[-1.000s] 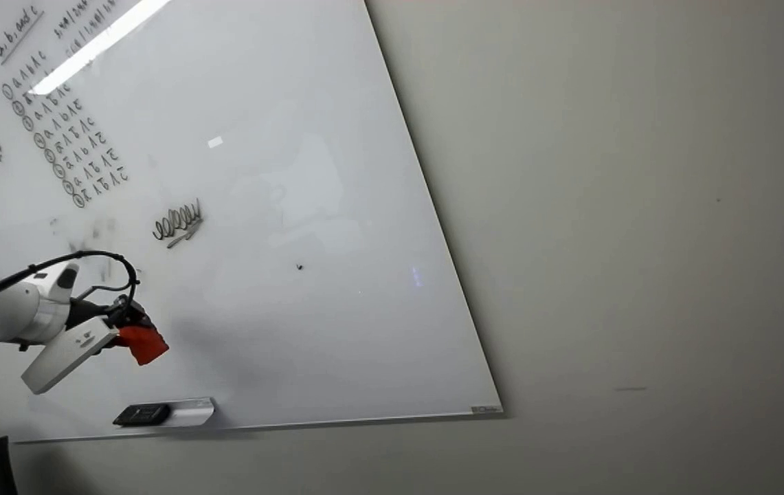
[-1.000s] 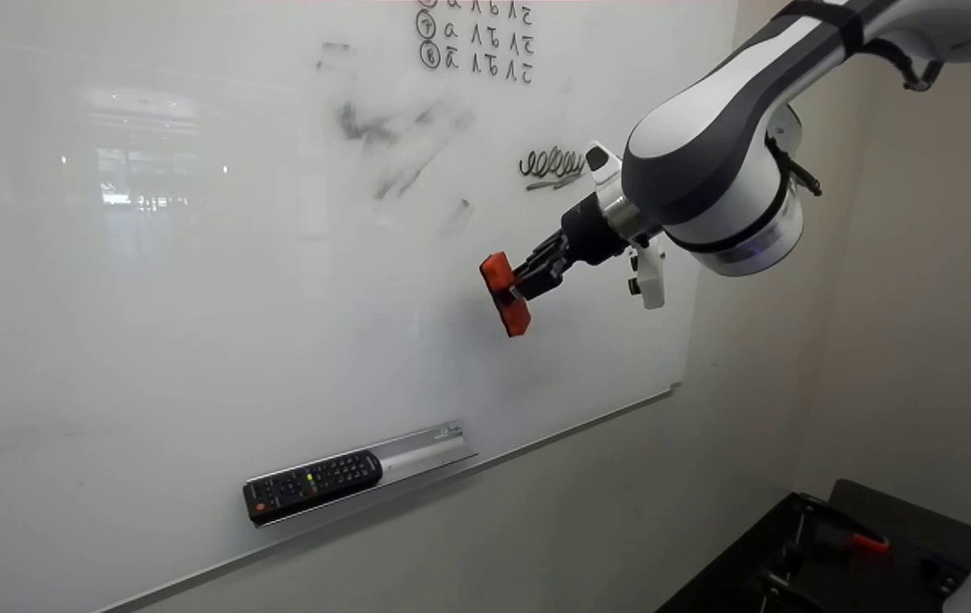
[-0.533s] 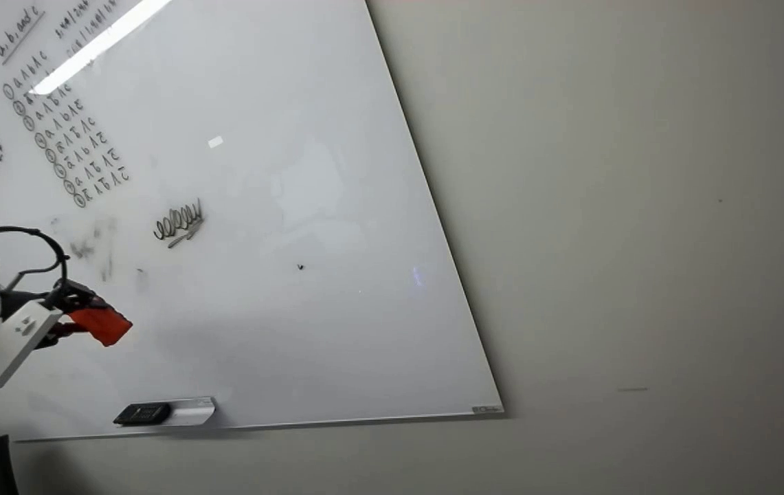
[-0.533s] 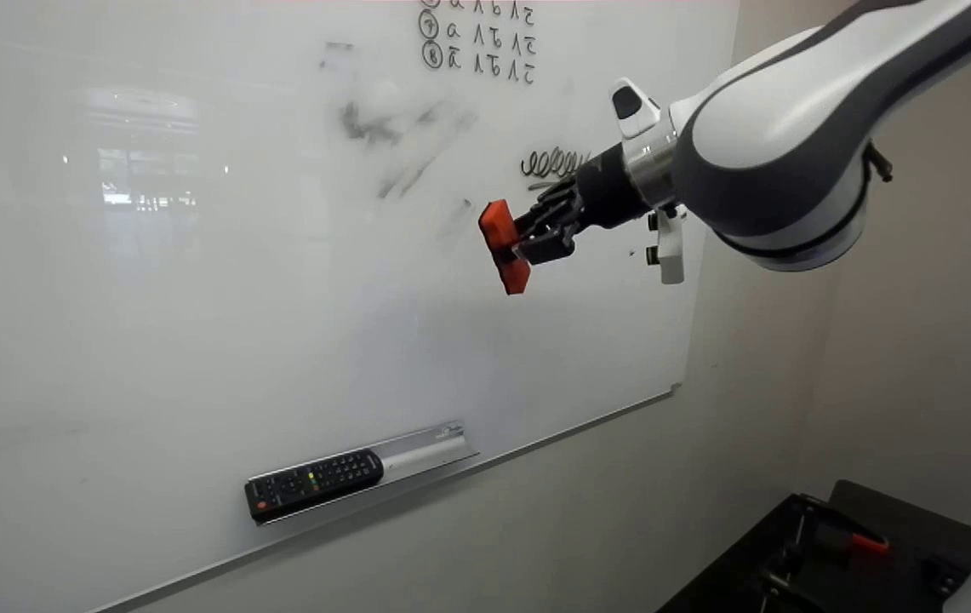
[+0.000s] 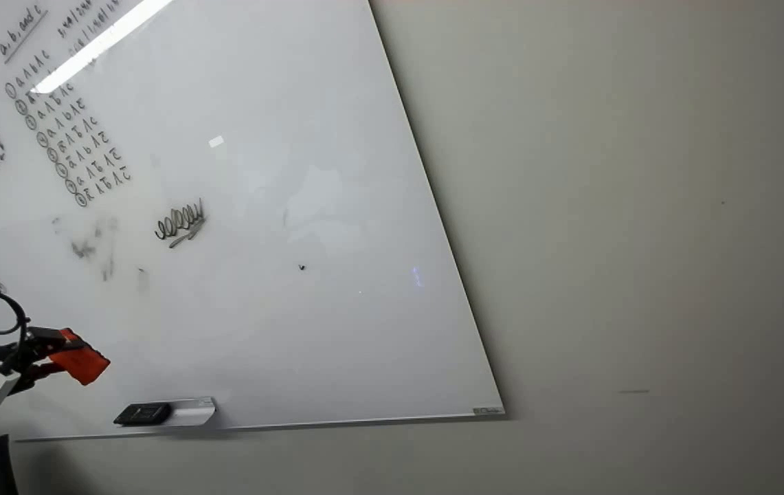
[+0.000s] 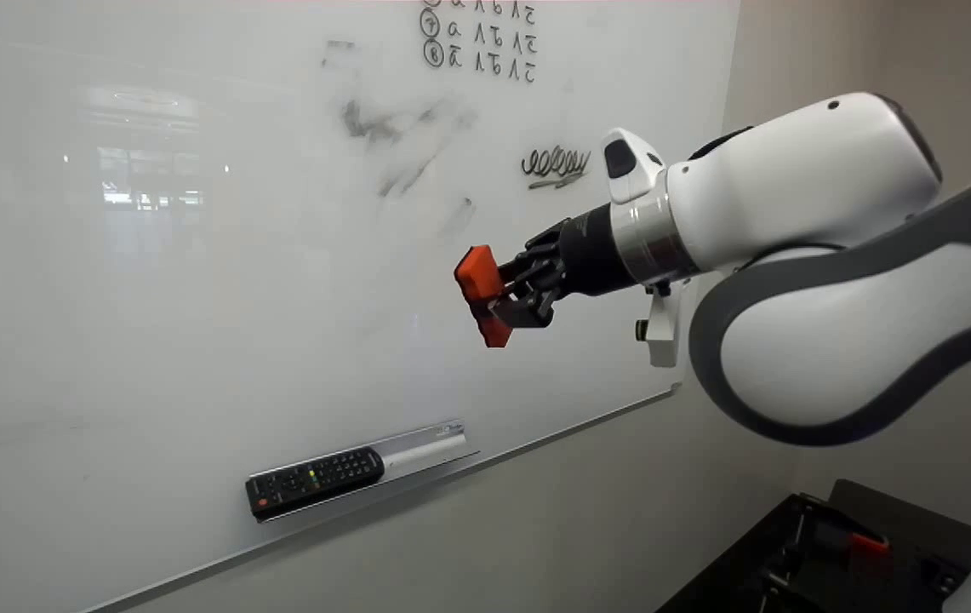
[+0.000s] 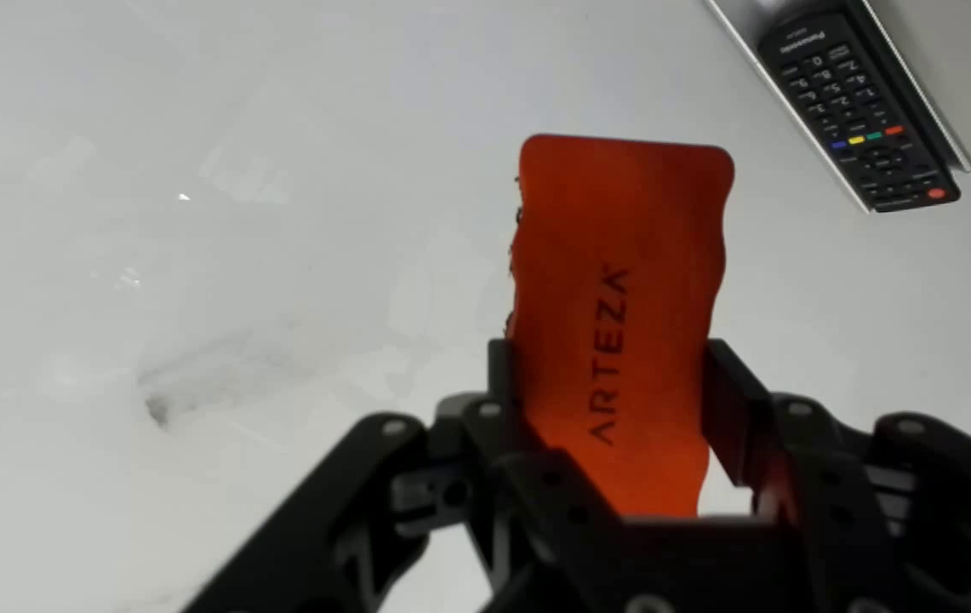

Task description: Use the duster to erase the right part of the white board

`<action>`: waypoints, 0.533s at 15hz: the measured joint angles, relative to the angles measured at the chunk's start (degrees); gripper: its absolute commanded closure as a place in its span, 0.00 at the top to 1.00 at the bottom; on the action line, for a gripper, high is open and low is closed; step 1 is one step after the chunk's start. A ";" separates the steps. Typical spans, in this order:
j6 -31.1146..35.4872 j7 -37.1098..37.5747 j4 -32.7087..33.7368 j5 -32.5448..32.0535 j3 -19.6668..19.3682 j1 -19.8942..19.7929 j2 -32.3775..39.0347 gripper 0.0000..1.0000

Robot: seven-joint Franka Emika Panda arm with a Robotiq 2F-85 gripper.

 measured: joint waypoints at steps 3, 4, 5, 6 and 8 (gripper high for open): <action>-0.25 13.08 -0.15 -7.09 3.03 -6.17 -4.33 0.28; -0.48 17.23 -0.23 -9.92 3.63 -8.06 -5.65 0.53; -0.72 21.14 -0.35 -13.14 4.23 -10.10 -6.84 0.53; -0.75 23.78 -0.45 -15.29 4.90 -11.91 -7.73 0.53; -0.75 25.21 -0.46 -16.24 5.54 -13.57 -8.67 0.28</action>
